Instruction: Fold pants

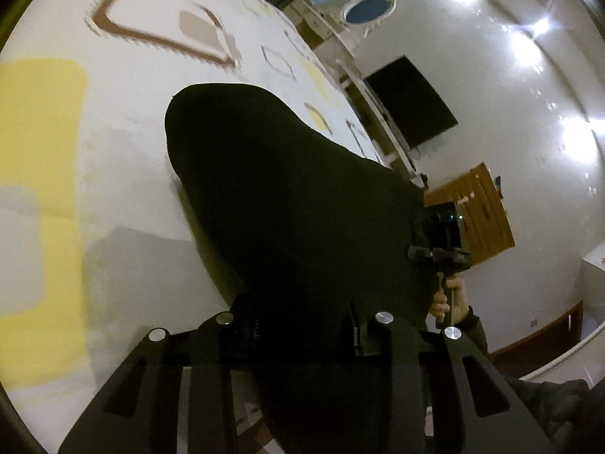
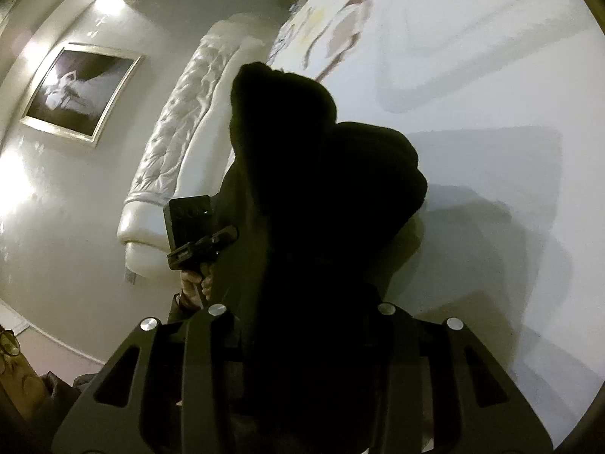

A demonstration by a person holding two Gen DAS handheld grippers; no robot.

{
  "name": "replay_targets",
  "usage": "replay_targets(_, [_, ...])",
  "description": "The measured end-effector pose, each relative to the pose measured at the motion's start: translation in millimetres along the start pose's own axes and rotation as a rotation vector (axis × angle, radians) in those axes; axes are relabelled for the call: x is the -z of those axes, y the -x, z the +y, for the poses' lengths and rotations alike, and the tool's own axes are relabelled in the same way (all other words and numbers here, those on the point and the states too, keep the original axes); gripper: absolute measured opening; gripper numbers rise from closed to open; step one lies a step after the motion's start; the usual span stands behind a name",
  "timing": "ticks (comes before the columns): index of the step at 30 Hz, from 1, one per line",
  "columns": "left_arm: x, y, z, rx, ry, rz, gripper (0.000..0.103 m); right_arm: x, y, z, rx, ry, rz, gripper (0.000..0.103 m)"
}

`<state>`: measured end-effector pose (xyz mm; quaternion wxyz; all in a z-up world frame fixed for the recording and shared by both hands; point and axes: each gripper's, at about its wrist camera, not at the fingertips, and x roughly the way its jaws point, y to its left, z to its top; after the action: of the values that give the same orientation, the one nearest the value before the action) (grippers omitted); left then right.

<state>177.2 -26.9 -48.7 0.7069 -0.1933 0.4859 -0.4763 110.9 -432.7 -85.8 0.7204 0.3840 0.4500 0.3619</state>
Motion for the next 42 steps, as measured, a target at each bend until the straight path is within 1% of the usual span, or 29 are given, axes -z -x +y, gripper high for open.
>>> replay_targets(2, [-3, 17, 6, -0.027, 0.003, -0.025, 0.034, -11, -20, 3, -0.023, 0.005, 0.017, 0.036])
replay_targets(5, [-5, 46, 23, -0.074, 0.026, -0.062, 0.034, -32, -60, 9, -0.062, 0.011, 0.052, 0.036])
replay_targets(7, [-7, 62, 34, -0.103, 0.043, -0.082, 0.034, -40, -79, 11, -0.080, 0.008, 0.068, 0.036])
replay_targets(10, [-7, 80, 49, -0.123, 0.059, -0.107, 0.034, -52, -107, 10, -0.100, -0.004, 0.093, 0.036])
replay_targets(13, [-3, 87, 63, -0.123, 0.085, -0.118, 0.034, -57, -123, 3, -0.094, -0.029, 0.106, 0.036])
replay_targets(16, [2, 85, 73, -0.109, 0.101, -0.122, 0.035, -56, -124, -6, -0.120, -0.056, 0.107, 0.035])
replay_targets(20, [10, 84, 88, -0.086, 0.134, -0.141, 0.037, -55, -128, -9, -0.121, -0.057, 0.108, 0.033])
replay_targets(24, [14, 86, 90, -0.076, 0.141, -0.162, 0.041, -56, -130, -7, -0.131, -0.056, 0.106, 0.033])
replay_targets(27, [15, 89, 86, -0.082, 0.149, -0.164, 0.045, -57, -129, -6, -0.113, -0.053, 0.101, 0.033])
replay_targets(31, [15, 94, 84, -0.109, 0.145, -0.178, 0.049, -52, -123, -4, -0.095, -0.053, 0.088, 0.034])
replay_targets(37, [16, 106, 84, -0.170, 0.137, -0.202, 0.057, -48, -110, -10, -0.105, -0.077, 0.062, 0.034])
replay_targets(42, [18, 116, 83, -0.227, 0.123, -0.215, 0.059, -45, -93, -17, -0.097, -0.104, 0.029, 0.034])
